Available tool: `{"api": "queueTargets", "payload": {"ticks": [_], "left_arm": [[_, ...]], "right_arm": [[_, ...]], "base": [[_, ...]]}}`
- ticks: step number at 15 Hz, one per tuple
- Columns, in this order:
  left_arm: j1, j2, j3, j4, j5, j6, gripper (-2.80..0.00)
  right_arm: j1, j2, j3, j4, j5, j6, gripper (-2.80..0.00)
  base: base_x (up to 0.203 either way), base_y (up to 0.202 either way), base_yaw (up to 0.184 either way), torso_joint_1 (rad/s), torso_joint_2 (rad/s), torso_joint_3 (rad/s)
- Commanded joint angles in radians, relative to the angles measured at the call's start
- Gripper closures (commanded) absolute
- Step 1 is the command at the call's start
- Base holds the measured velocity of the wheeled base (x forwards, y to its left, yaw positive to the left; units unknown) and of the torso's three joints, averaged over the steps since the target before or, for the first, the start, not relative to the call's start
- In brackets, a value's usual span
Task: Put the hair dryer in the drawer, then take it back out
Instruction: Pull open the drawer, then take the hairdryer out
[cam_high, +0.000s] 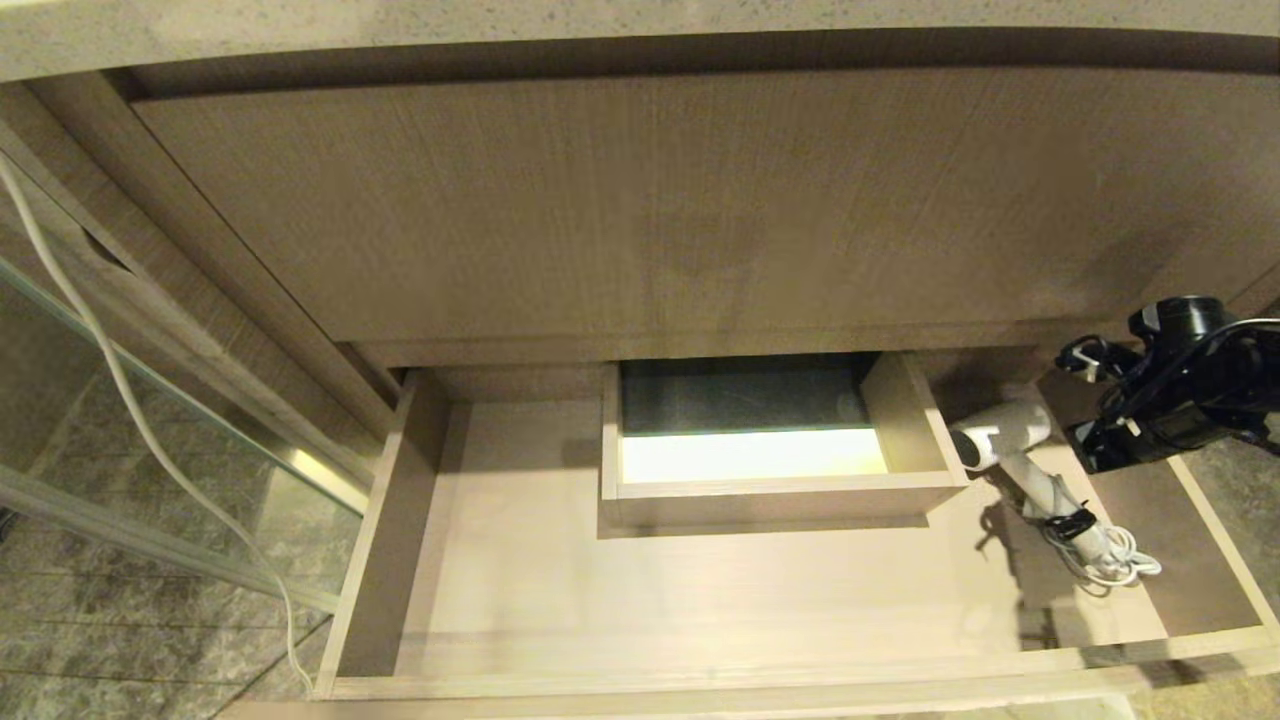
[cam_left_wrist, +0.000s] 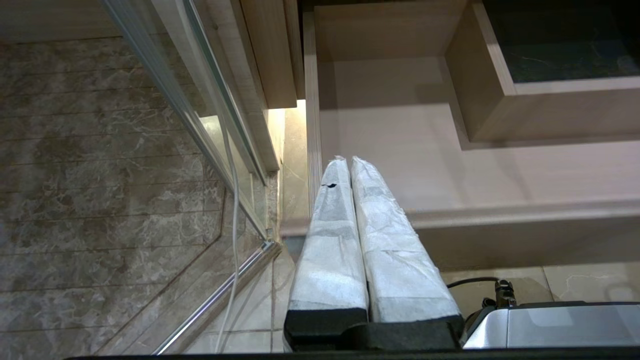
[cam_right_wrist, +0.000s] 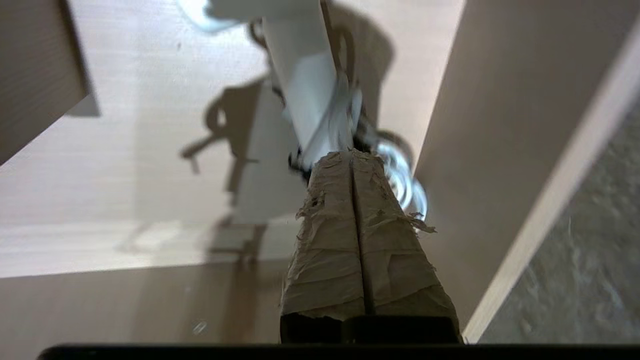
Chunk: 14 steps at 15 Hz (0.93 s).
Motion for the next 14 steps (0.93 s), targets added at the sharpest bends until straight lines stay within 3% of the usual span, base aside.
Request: {"api": "queueTargets", "payload": {"ticks": [1,8,10,14], "left_arm": [[0.000,0.001,0.002,0.000,0.000,0.000,0.00],[0.000,0.001,0.002,-0.001,0.000,0.000,0.00],[0.000,0.001,0.001,0.001,0.000,0.000,0.00],[0.000,0.001,0.001,0.000,0.000,0.000,0.00]], "right_arm": [[-0.023,0.036,0.009,0.012,0.002,-0.058,-2.80],[-0.052,0.165,-0.041,-0.017,0.015,-0.079,-2.80],[-0.050,0.209,-0.054,-0.036,0.087,-0.085,-2.80],[-0.049,0.271,-0.091,-0.092,0.146,-0.100,-2.80]], "base": [[0.000,0.000,0.000,0.000,0.00,0.000],[0.000,0.000,0.000,0.000,0.00,0.000],[0.000,0.000,0.000,0.000,0.00,0.000],[0.000,0.000,0.000,0.000,0.00,0.000]]}}
